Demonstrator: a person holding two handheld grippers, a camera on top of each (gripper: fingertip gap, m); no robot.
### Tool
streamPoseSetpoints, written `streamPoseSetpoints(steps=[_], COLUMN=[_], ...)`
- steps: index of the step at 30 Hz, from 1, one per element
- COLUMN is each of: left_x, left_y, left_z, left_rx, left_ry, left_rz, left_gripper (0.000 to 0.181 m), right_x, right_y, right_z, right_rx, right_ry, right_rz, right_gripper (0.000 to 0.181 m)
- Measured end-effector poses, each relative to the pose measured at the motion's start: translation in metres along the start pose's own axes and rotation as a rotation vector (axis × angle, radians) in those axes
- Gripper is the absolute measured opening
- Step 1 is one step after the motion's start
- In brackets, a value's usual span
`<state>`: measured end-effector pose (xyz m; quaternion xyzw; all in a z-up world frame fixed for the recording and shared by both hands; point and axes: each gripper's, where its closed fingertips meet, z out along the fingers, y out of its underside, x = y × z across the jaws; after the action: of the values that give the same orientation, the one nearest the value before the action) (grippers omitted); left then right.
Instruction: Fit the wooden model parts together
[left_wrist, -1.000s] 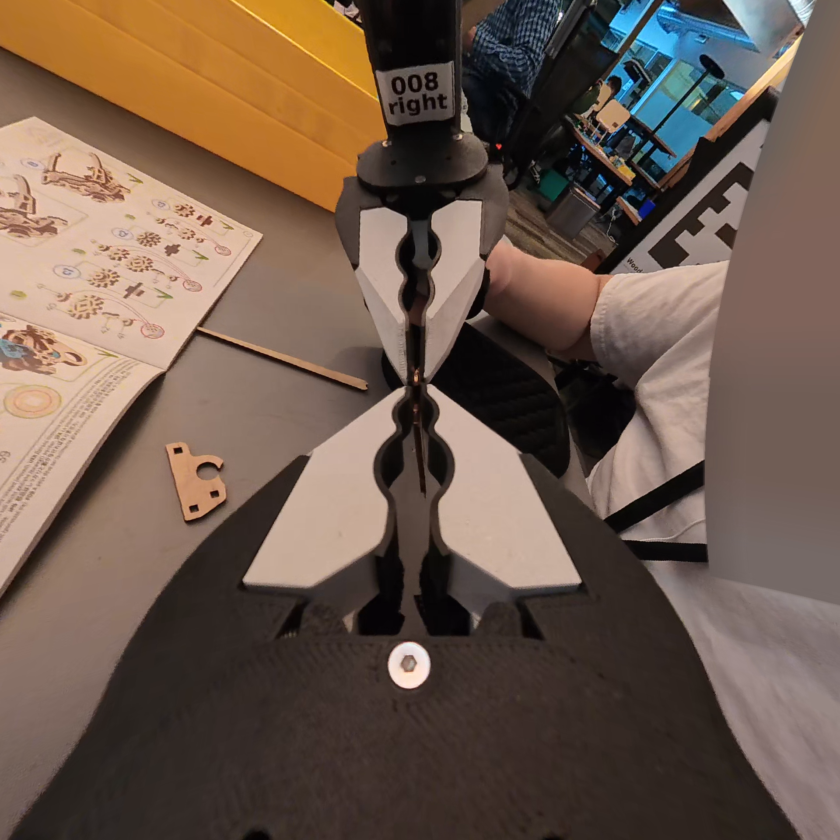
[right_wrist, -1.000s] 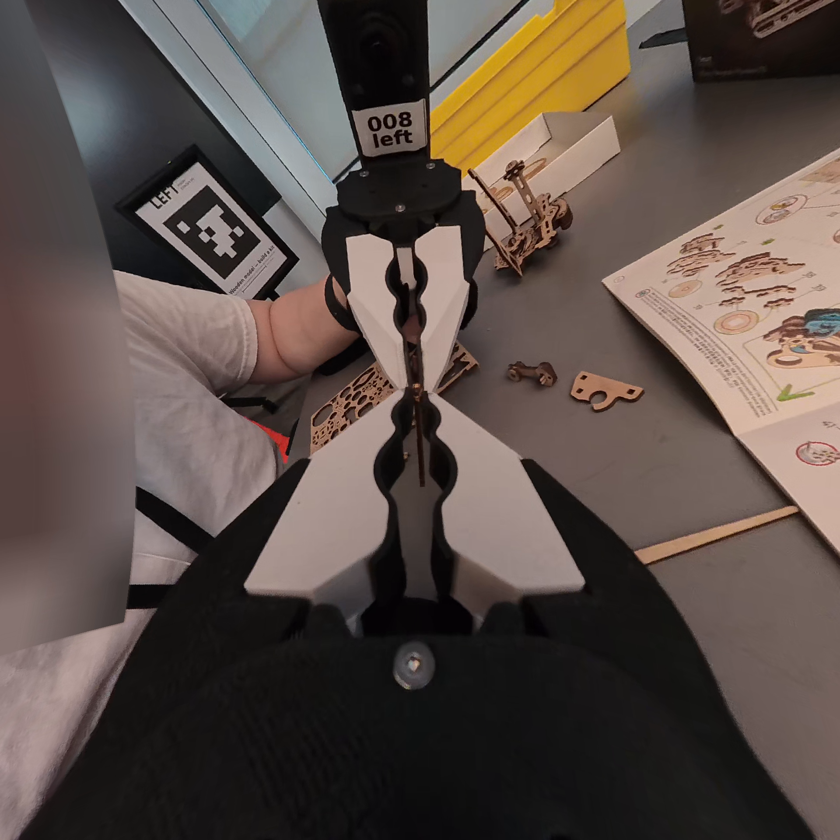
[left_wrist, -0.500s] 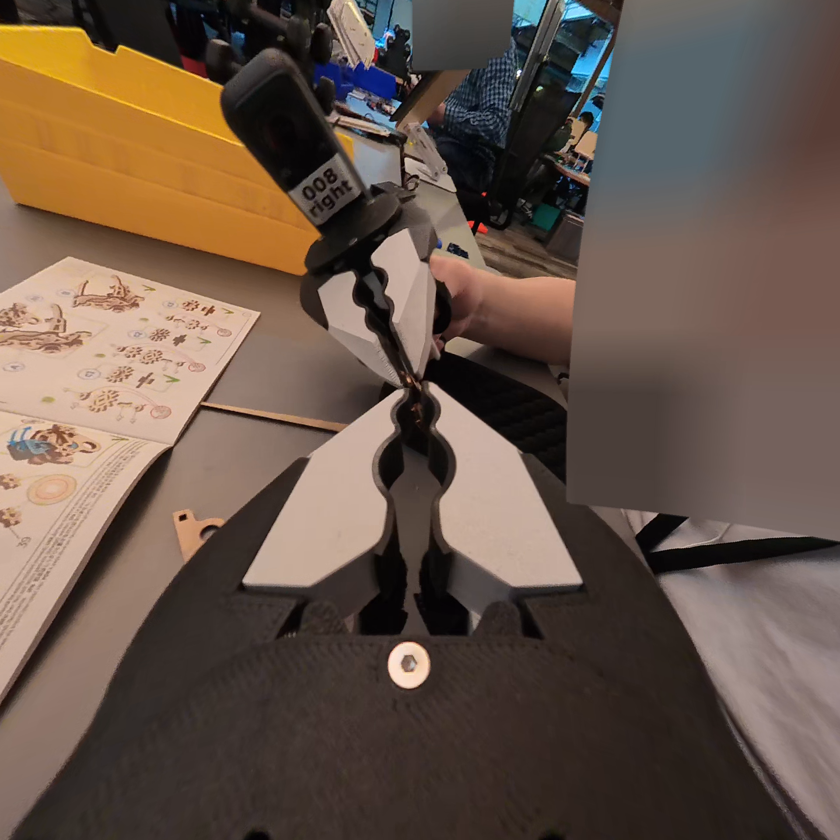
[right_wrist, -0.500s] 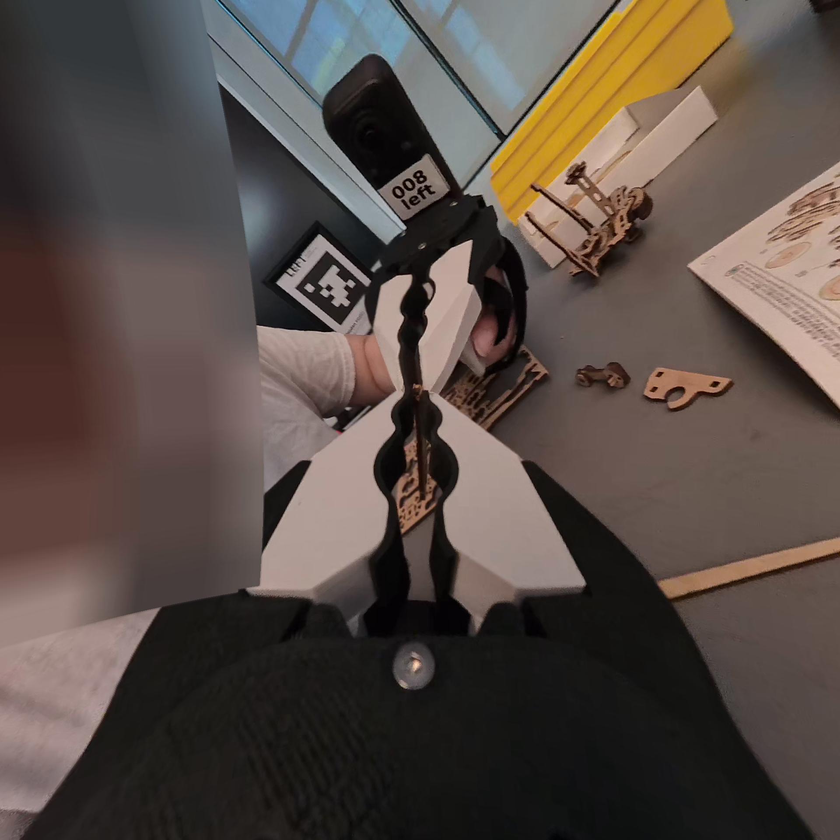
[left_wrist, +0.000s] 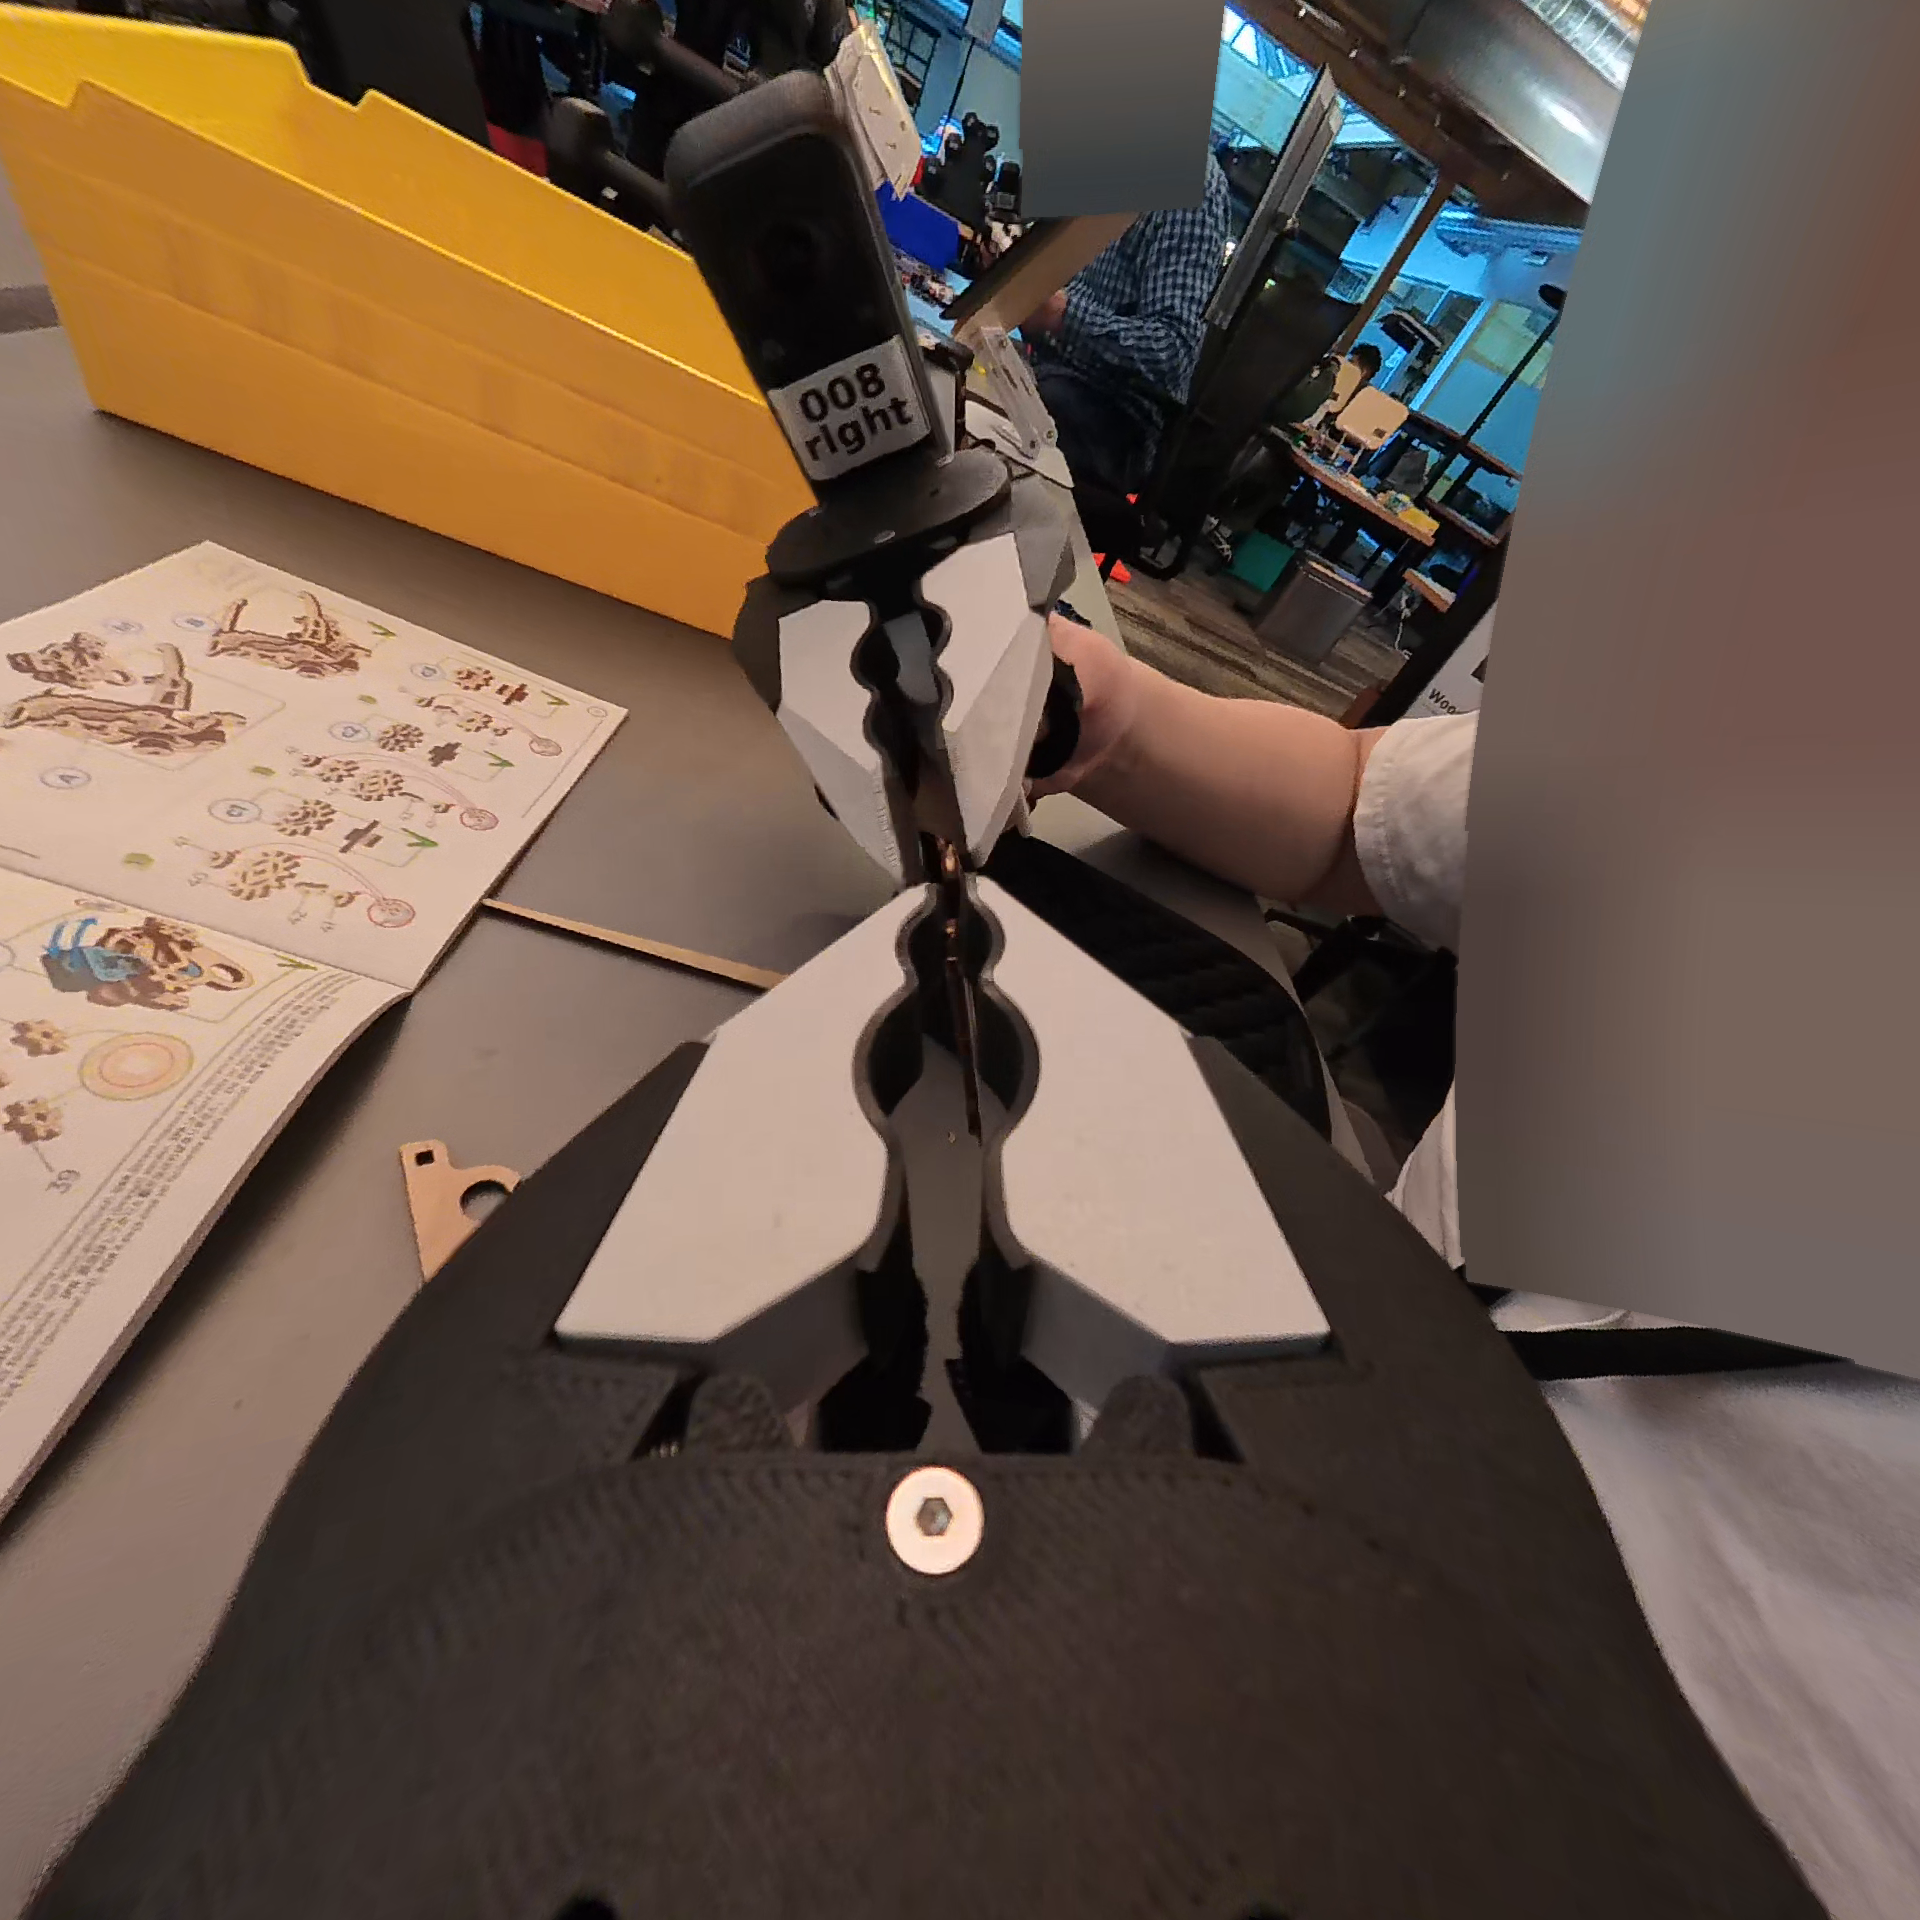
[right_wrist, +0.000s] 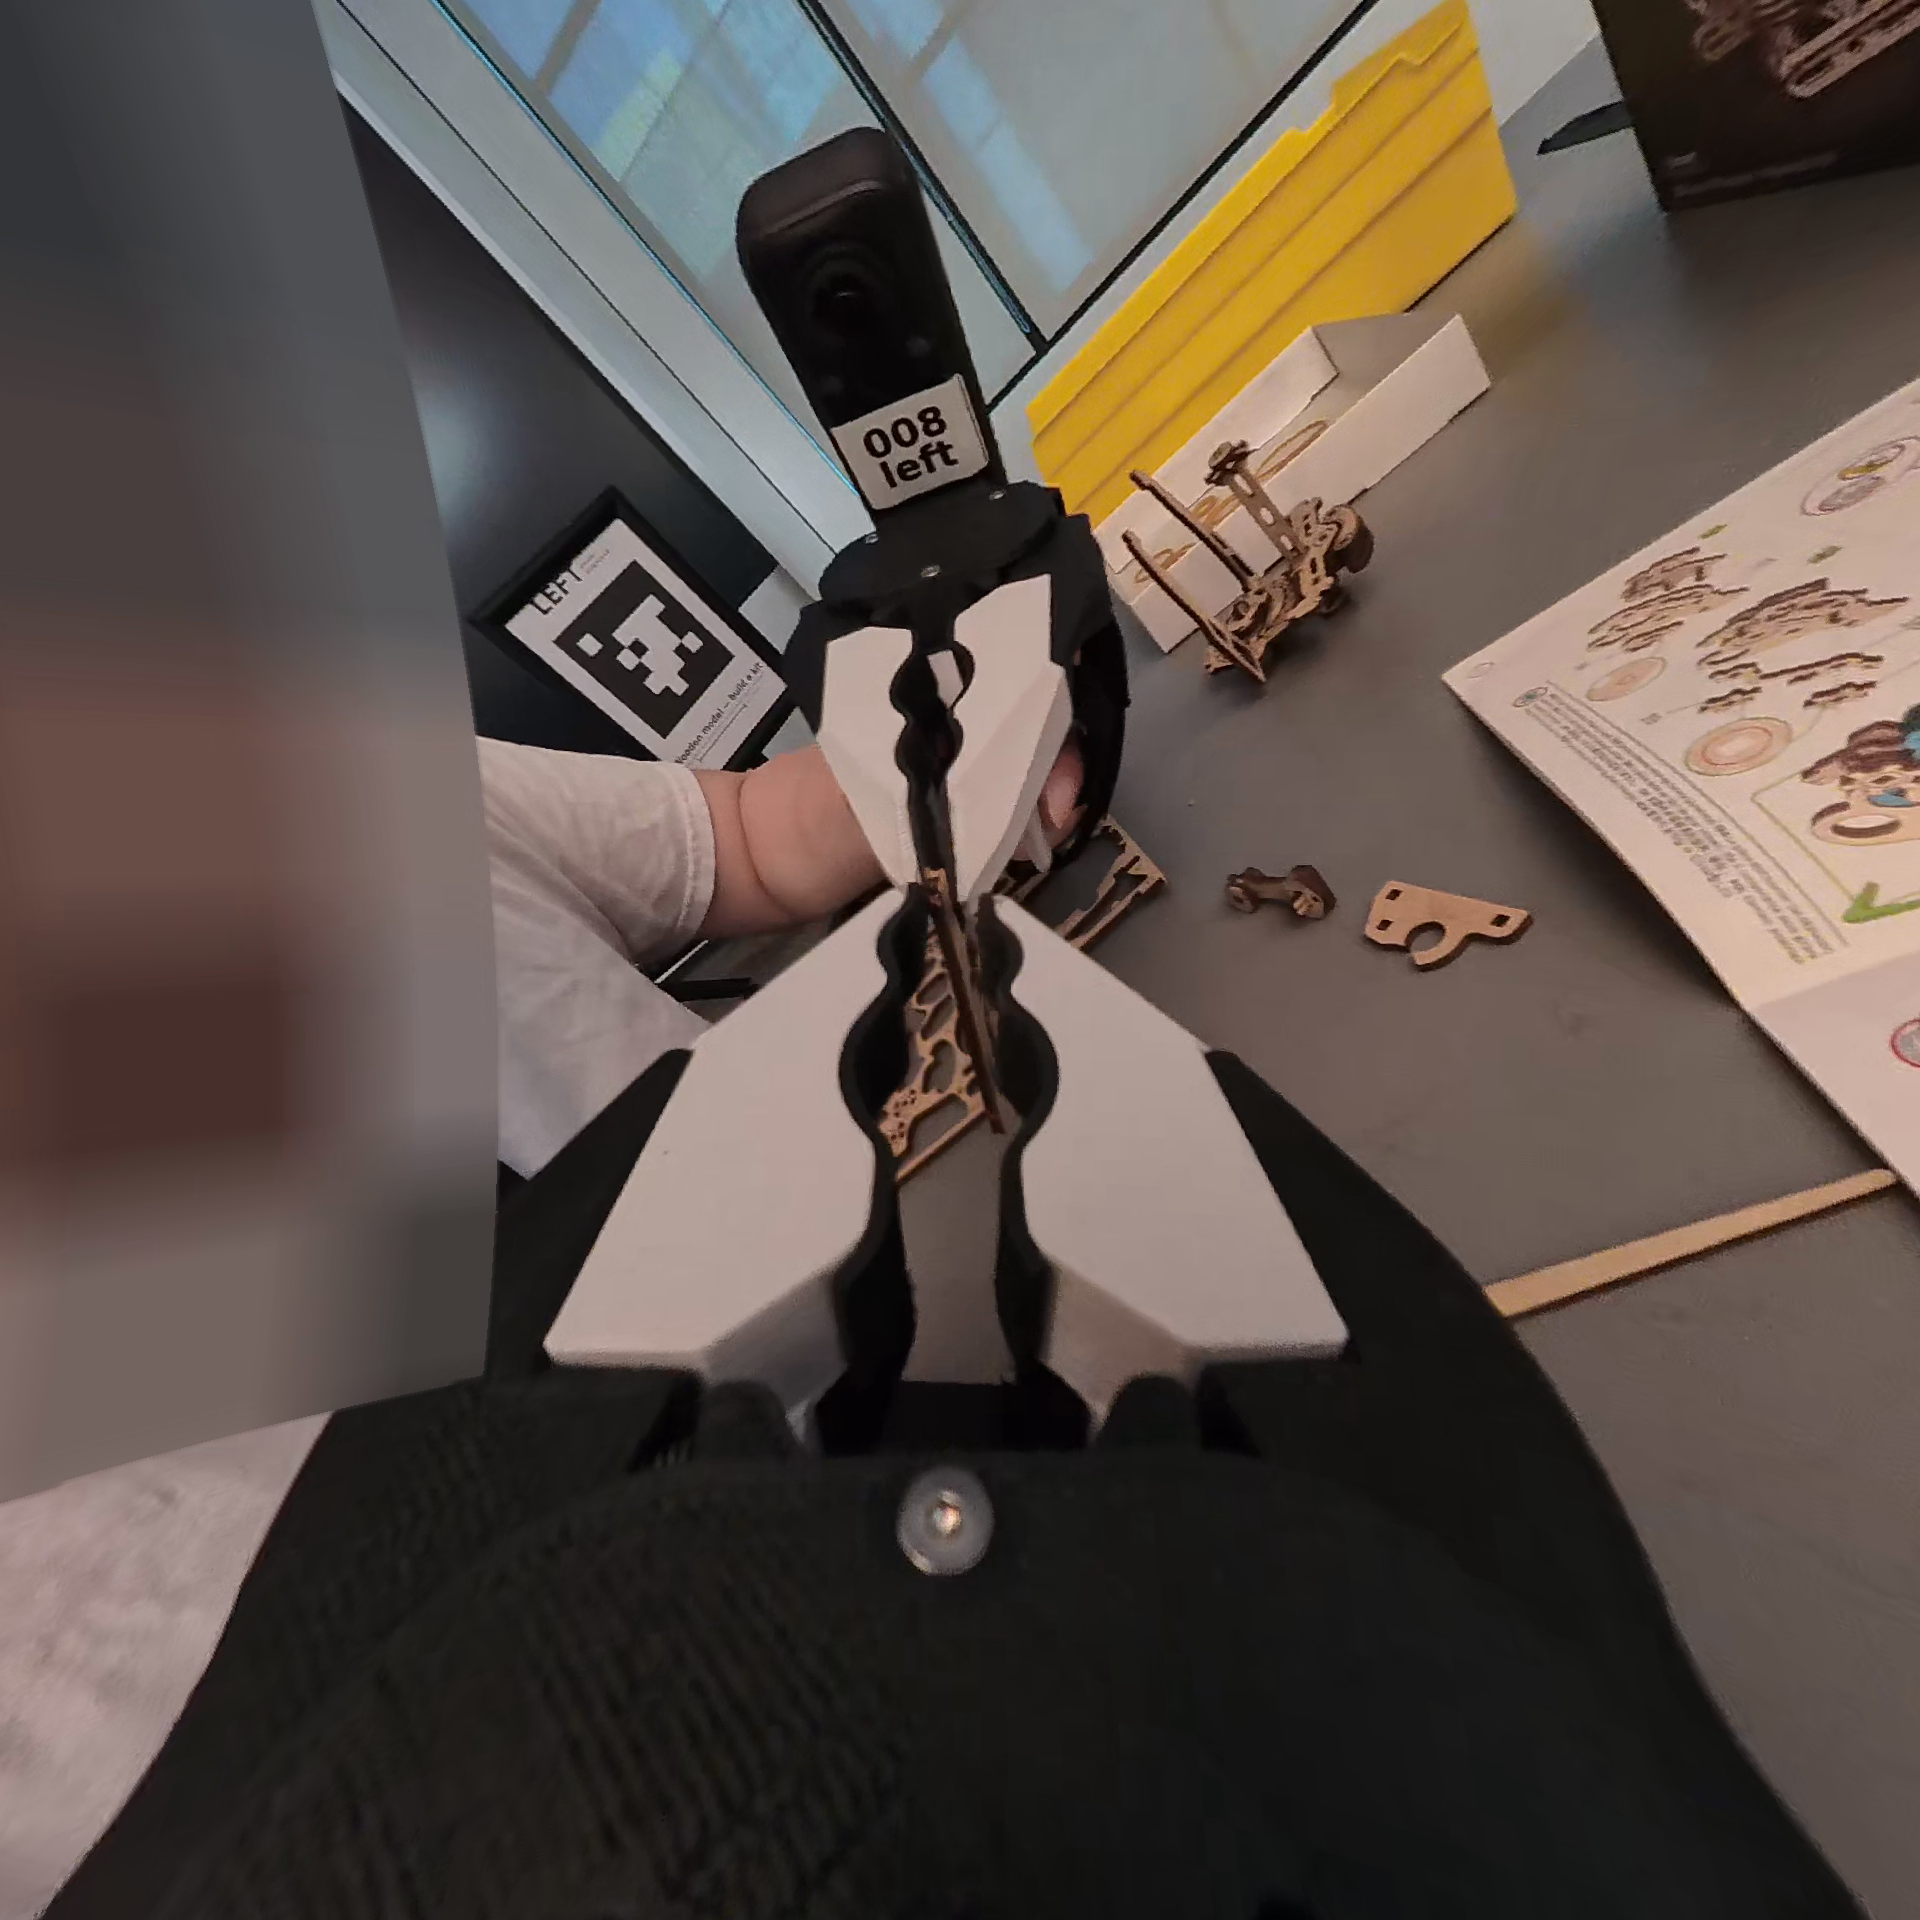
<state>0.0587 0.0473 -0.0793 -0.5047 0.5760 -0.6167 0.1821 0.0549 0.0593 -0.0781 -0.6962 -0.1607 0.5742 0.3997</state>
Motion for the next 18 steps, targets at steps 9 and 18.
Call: streamPoseSetpoints(steps=[9,18], left_x=[-0.004,-0.003], left_y=[-0.001,-0.002], left_z=[0.0,0.0], left_rx=[0.006,0.027], left_ry=[-0.002,0.042], left_rz=[-0.08,-0.116], left_gripper=[0.0,0.008], right_x=[0.002,0.002], right_y=[0.005,-0.004], right_z=[0.001,-0.001], right_rx=[-0.027,0.038], right_ry=[0.013,0.018], right_rz=[-0.002,0.044], right_gripper=[0.0,0.0])
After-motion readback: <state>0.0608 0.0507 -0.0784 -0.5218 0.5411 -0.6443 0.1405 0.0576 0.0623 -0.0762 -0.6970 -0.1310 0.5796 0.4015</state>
